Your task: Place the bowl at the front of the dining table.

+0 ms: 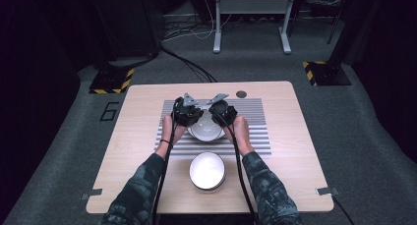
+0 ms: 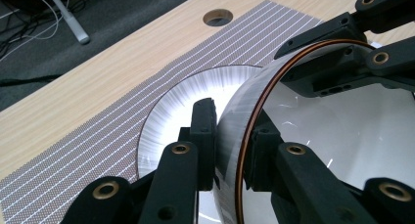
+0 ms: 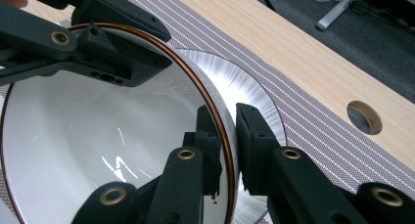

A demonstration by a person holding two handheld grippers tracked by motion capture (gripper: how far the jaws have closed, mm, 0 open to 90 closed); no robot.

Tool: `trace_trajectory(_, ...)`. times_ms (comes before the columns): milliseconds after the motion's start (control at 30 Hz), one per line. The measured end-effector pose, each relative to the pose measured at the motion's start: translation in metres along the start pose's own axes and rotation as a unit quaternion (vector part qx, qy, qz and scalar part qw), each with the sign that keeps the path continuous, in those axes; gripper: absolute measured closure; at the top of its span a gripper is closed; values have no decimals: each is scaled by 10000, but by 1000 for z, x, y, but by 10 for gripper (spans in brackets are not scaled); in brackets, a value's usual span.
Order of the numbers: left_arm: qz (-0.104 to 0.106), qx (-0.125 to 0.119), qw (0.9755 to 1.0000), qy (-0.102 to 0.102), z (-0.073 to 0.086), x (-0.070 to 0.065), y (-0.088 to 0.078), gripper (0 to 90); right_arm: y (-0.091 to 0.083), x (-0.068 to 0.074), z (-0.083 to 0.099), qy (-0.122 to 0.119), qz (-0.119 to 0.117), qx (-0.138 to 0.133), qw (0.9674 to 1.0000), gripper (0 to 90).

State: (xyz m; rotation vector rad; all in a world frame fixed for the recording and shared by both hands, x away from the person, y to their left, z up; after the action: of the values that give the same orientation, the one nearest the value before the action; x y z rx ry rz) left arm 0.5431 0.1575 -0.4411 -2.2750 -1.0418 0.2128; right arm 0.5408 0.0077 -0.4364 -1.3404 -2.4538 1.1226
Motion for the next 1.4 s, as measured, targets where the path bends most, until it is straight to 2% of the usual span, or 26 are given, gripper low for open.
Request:
trace_trajectory(167, -25, 121, 9999, -46, 1, 1, 9, 775, 9, -4, 4, 185, -29, 100, 9998, 802)
trace_trajectory(300, -9, 133, 9998, -120, 0, 5, 14, 771, 14, -6, 5, 140, -4, 67, 9999, 803)
trace_trajectory(500, -5, 232, 9995, -223, 2, 7, 22, 771, 22, -9, 6, 188, 20, 176, 9997, 801)
trace_trajectory(600, -25, 267, 9992, -283, 2, 8, 25, 772, 25, -10, 5, 307, -8, 234, 9993, 798)
trace_trajectory(700, -19, 293, 9991, -321, 3, 10, 28, 772, 28, -10, 5, 235, 13, 249, 9994, 799)
trace_trajectory(800, -18, 348, 9987, -372, 6, 12, 33, 772, 33, -9, 6, 288, 5, 322, 9991, 799)
trace_trajectory(867, -14, 371, 9986, -377, 6, 13, 34, 773, 36, -11, 6, 230, 18, 328, 9992, 798)
trace_trajectory(1033, -21, 417, 9984, -371, 5, 15, 35, 775, 37, -11, 6, 334, 14, 371, 9988, 800)
trace_trajectory(1100, -102, 503, 9977, -440, 6, 16, 37, 783, 39, -12, 6, 332, 46, 368, 9988, 805)
trace_trajectory(1167, -68, 500, 9971, -571, 7, 17, 38, 790, 40, -14, 8, 436, 54, 375, 9983, 805)
trace_trajectory(1400, -224, 676, 9956, -600, 9, 18, 41, 802, 41, -14, 8, 470, 117, 391, 9981, 814)
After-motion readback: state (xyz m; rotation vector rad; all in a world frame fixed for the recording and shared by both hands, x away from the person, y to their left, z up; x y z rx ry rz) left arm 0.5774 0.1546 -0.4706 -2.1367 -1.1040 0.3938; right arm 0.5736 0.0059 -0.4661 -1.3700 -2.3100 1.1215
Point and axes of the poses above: each handheld gripper's, and its own axes: y roughly forward along the jaws, z roughly out of its underside, x roughly to its left, the point moved 2 cm from there along y, roughly forward along the jaws, and after that the axes turned 1 degree about z, right-handed, at the moved point
